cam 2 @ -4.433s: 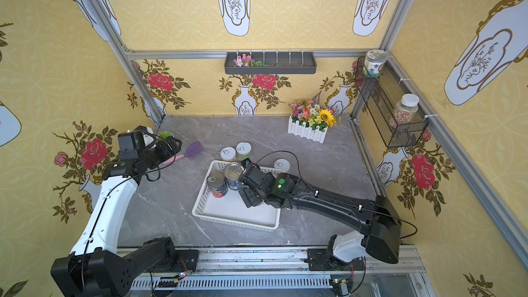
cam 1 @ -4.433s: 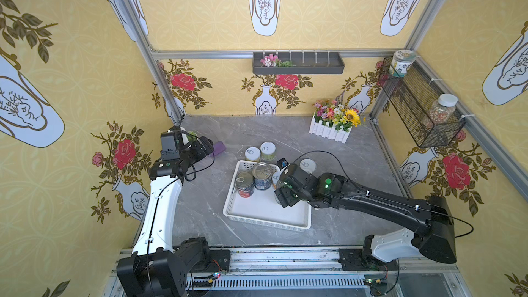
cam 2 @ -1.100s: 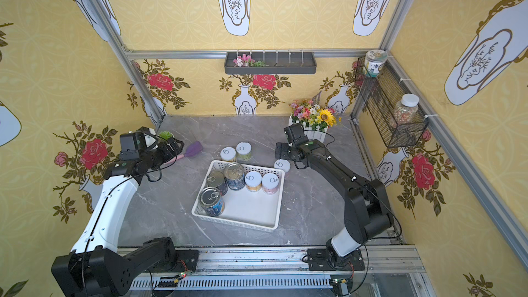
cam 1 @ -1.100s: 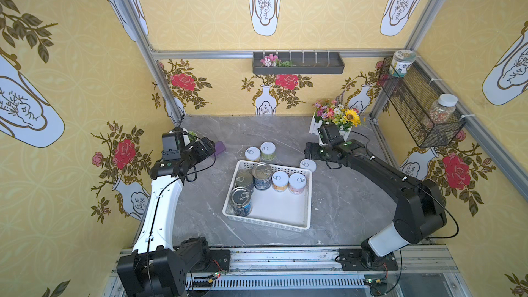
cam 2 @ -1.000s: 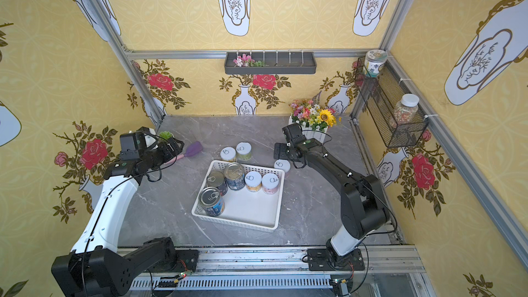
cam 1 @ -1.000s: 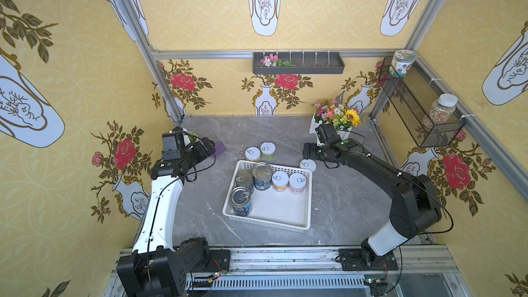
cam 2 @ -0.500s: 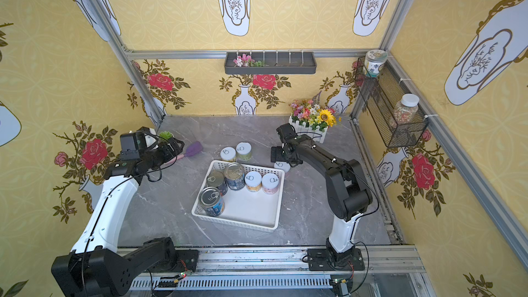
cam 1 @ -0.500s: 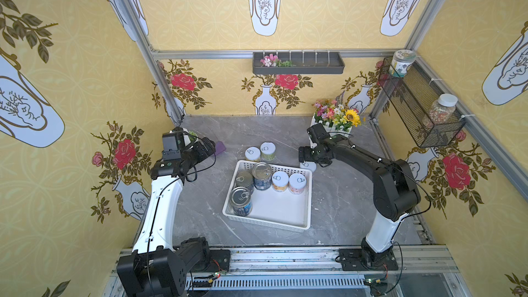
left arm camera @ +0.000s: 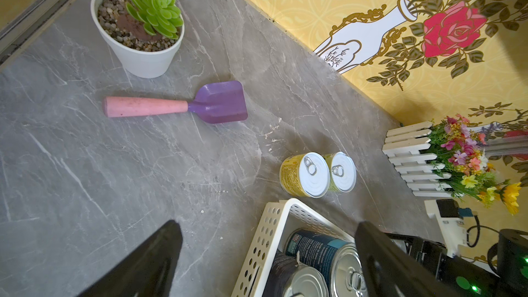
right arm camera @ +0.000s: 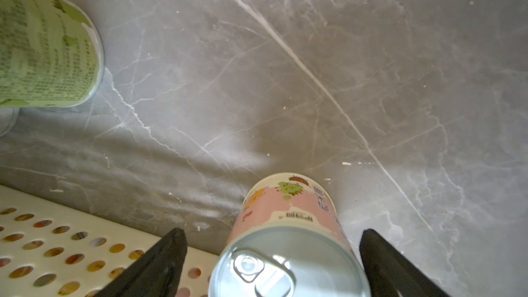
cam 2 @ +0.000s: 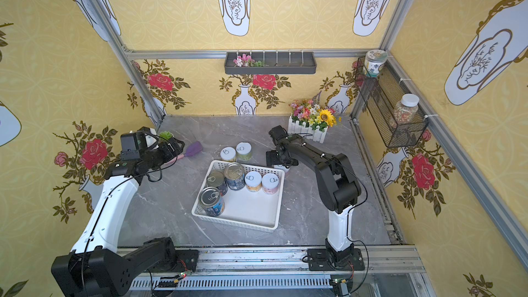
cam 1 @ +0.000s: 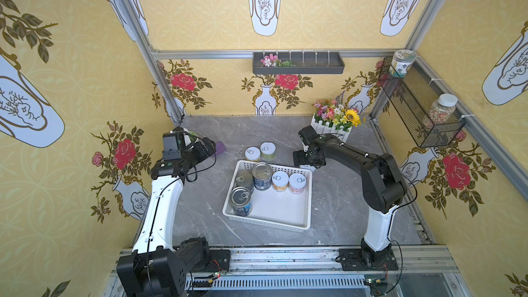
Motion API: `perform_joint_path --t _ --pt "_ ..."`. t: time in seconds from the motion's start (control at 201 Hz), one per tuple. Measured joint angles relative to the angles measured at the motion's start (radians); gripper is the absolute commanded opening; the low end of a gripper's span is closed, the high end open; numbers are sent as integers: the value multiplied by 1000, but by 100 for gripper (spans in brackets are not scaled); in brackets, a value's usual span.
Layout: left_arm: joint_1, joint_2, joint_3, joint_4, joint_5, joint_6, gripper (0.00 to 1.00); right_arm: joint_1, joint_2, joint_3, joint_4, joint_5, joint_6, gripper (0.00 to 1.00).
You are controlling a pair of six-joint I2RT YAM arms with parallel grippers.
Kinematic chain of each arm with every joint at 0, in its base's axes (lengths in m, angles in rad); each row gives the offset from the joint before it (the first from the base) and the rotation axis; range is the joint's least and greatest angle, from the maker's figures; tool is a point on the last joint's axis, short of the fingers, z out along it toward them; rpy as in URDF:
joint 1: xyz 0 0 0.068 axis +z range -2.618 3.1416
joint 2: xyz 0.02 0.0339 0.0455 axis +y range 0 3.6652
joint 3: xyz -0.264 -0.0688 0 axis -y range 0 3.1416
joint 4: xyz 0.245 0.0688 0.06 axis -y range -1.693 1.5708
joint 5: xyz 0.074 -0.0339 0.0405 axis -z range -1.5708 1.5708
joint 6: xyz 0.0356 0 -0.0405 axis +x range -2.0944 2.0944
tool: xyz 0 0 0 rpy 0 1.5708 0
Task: Put the canned food in the basket
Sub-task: Pick up the canned food from the center of the board.
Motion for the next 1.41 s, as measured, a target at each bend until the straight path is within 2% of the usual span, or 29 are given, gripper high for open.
perform_joint_path --t 0.334,0.568,0.916,1.409 --pt "0 0 0 0 -2 0 100 2 0 1 -55 37 13 94" --pt "0 0 0 0 -3 0 100 2 0 4 -61 40 19 82" --pt "0 0 0 0 -3 0 100 3 -9 2 -66 43 19 81" --pt "0 -1 0 0 -3 0 100 2 -257 -99 -61 148 19 81"
